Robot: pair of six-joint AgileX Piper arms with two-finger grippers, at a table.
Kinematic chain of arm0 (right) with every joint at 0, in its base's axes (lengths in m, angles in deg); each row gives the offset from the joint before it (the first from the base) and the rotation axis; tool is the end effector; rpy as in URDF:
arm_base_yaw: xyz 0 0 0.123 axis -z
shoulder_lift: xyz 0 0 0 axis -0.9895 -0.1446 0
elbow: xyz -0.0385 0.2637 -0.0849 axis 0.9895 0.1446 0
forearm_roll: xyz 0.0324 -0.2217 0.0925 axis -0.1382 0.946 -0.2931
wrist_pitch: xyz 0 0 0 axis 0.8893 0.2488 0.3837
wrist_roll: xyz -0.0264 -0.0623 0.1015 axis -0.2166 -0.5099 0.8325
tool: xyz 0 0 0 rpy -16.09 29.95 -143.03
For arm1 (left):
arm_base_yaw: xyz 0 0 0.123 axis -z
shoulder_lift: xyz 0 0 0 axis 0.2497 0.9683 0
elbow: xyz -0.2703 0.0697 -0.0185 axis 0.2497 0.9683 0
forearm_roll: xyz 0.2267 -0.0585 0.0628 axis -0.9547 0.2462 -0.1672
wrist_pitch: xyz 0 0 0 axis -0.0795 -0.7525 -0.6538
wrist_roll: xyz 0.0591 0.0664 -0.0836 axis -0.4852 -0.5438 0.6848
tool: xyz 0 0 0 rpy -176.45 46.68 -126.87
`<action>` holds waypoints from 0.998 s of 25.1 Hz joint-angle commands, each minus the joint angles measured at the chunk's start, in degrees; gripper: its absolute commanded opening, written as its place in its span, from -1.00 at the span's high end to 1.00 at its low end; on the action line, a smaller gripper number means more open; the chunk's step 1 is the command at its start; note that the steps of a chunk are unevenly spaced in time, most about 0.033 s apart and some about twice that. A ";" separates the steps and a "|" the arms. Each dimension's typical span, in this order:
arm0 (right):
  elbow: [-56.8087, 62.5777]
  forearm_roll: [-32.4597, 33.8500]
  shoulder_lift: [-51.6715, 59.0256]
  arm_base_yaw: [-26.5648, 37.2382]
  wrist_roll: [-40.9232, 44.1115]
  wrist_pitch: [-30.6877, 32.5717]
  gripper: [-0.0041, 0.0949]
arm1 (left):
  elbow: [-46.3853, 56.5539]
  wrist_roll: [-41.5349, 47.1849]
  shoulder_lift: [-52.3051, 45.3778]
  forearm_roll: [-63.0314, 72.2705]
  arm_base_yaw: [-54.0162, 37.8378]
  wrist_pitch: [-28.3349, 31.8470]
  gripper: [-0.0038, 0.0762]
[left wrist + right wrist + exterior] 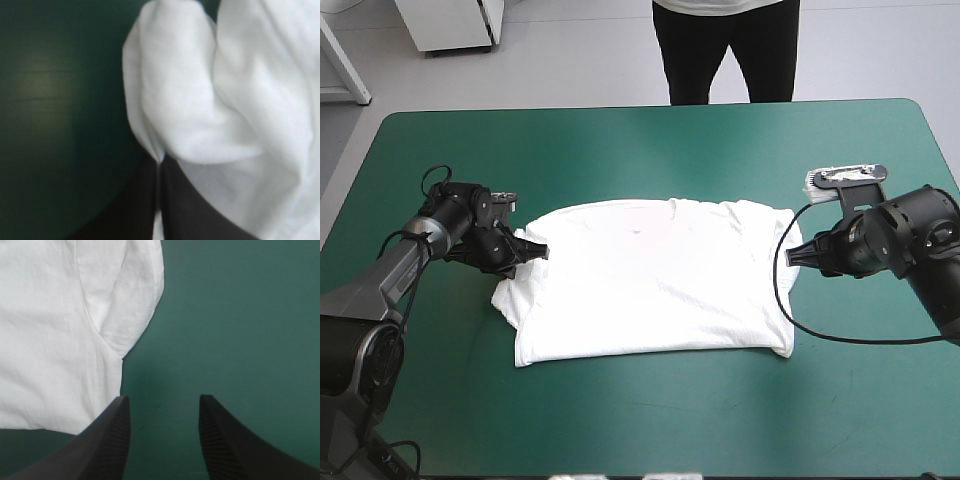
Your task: Fold the cloth
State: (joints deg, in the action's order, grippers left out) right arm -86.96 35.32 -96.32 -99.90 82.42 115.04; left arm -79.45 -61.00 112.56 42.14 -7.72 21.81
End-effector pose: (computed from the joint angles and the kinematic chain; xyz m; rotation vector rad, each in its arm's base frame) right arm 0.2341 0.0528 0.3471 -0.1524 2.6035 -0.0854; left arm 0.3405 -0.0413 0.1927 0.0082 2.9562 -0.0446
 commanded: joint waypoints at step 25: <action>-1.99 1.40 1.69 0.24 2.16 -0.90 0.14 | -5.28 -3.09 4.32 8.02 16.47 5.70 0.93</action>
State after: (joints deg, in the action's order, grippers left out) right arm -86.97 35.32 -96.32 -99.90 84.32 115.49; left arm -83.48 -63.26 117.57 48.41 8.34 26.56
